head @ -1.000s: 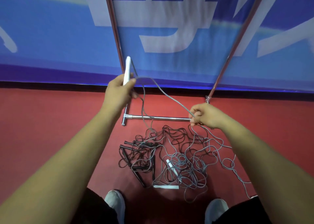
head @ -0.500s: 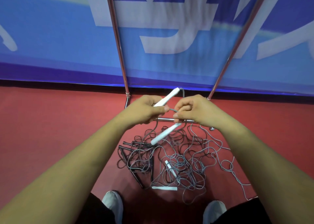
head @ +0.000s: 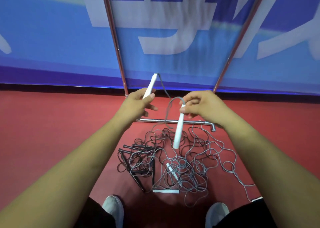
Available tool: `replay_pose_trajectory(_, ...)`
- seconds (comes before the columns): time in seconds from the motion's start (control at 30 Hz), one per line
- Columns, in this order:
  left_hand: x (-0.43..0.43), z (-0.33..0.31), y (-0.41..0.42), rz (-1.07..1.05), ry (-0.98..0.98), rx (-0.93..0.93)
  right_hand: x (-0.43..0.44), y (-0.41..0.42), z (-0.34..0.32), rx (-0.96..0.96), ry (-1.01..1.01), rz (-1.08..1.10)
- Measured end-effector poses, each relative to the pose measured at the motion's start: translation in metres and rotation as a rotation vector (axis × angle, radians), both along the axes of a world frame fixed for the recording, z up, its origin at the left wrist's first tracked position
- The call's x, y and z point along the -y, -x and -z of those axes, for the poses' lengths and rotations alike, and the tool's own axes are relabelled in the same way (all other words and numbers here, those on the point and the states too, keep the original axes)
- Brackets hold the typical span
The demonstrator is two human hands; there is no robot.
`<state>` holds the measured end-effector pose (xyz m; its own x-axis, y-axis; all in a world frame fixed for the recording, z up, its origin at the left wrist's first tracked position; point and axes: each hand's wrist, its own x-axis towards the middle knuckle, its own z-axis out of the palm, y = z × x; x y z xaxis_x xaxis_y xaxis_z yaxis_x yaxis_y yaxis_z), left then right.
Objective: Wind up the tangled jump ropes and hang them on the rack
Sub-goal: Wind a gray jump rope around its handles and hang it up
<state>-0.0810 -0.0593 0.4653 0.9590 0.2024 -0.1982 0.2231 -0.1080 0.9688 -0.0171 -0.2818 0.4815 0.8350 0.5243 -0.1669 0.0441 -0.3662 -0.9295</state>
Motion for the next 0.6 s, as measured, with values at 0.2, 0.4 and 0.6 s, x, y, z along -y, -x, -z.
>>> replay_pose_trajectory(0.2,0.021,-0.004,0.014,0.315,0.334,-0.162,-0.010,0.003,-0.009,-0.312,-0.420,0.264)
replay_pose_trajectory(0.4,0.026,-0.003,0.017,0.442,0.306,-0.163,-0.010,-0.001,-0.004,-0.292,-0.414,0.303)
replay_pose_trajectory(0.6,0.016,-0.005,0.014,0.542,0.383,-0.206,0.004,-0.011,-0.001,-0.082,-0.223,0.128)
